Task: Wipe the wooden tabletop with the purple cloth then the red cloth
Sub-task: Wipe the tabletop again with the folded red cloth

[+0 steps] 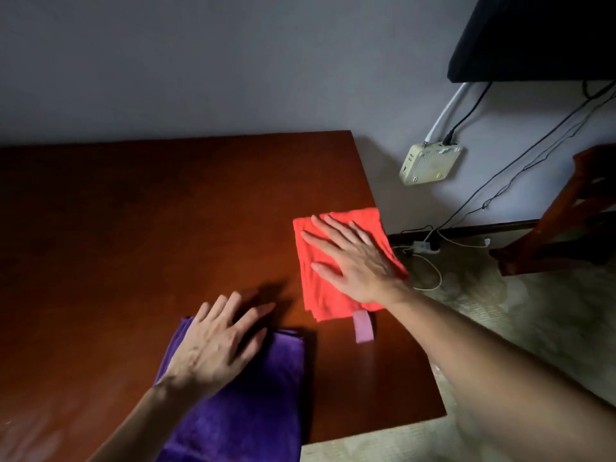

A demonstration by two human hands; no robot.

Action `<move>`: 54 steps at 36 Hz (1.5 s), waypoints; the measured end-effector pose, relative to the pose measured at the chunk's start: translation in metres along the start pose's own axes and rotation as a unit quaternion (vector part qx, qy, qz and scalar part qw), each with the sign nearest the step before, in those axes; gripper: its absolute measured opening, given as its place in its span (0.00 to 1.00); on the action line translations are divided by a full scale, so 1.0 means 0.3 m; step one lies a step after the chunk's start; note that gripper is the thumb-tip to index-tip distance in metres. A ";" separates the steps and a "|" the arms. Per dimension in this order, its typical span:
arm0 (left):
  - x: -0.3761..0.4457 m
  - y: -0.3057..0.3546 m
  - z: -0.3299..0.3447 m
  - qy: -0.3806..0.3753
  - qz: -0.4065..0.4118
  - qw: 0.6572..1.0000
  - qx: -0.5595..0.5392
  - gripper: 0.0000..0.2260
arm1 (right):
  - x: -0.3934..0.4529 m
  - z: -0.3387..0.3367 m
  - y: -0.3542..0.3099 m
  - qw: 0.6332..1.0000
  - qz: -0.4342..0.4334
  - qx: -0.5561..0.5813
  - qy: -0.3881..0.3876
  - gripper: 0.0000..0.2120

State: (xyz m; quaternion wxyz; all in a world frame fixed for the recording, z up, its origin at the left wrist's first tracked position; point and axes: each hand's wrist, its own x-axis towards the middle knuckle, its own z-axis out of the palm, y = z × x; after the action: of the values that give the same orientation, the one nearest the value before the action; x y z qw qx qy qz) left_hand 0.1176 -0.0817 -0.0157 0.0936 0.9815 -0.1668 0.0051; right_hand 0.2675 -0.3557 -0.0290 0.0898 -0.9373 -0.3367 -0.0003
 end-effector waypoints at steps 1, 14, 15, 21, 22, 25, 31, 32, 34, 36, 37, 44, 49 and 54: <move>0.001 -0.004 0.001 -0.007 0.000 1.000 -0.007 0.21 | 0.057 -0.001 0.038 1.000 -0.006 -0.002 -0.001 0.29; 0.014 -0.016 0.062 0.021 -0.010 0.995 -0.101 0.20 | 0.741 -0.044 0.362 1.000 0.010 -0.013 -0.023 0.32; 0.013 -0.019 0.065 0.020 -0.008 0.995 -0.097 0.20 | 0.772 -0.042 0.366 0.999 0.023 -0.012 -0.018 0.31; 0.010 -0.022 0.077 0.021 -0.016 0.993 -0.119 0.21 | 0.845 -0.018 0.350 0.994 0.110 -0.011 0.000 0.27; 0.010 -0.020 0.076 0.024 -0.017 0.992 -0.124 0.21 | 0.840 -0.014 0.335 0.992 0.125 -0.009 0.004 0.28; 0.011 -0.026 0.062 0.021 -0.001 0.993 -0.112 0.22 | 0.805 -0.002 0.265 0.985 0.170 -0.001 0.017 0.30; 0.003 -0.038 0.034 -0.007 0.023 0.996 -0.090 0.23 | 0.637 0.030 0.054 0.988 0.153 -0.002 0.023 0.31; 0.002 -0.036 0.029 -0.005 0.022 0.996 -0.090 0.22 | 0.601 0.037 0.016 0.989 0.145 -0.004 0.025 0.31; -0.002 -0.031 0.020 -0.001 0.016 0.996 -0.093 0.20 | 0.525 0.045 -0.057 0.990 0.136 -0.007 0.023 0.31; -0.011 -0.025 0.016 0.006 0.017 0.996 -0.092 0.18 | 0.445 0.051 -0.123 0.990 0.136 -0.011 0.021 0.34; -0.021 -0.023 0.016 0.012 0.019 0.996 -0.091 0.18 | 0.406 0.052 -0.155 0.990 0.137 -0.014 0.020 0.36; -0.258 -0.093 -0.015 0.005 0.036 0.993 -0.115 0.20 | 0.164 0.084 -0.379 0.988 0.148 -0.023 0.026 0.35; -0.376 -0.254 -0.047 0.006 0.028 0.997 -0.072 0.20 | 0.096 0.100 -0.459 0.995 0.099 -0.029 0.004 0.34; -0.358 -0.442 -0.091 0.057 -0.078 0.995 -0.036 0.21 | 0.137 0.082 -0.416 0.999 0.041 -0.029 -0.012 0.32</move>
State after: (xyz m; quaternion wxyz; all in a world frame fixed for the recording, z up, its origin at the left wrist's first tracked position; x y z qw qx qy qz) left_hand 0.0602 0.0813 -0.0174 0.1386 0.9856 -0.0845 0.0479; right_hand 0.2191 -0.2310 -0.0297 0.0585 -0.9525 -0.2987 0.0045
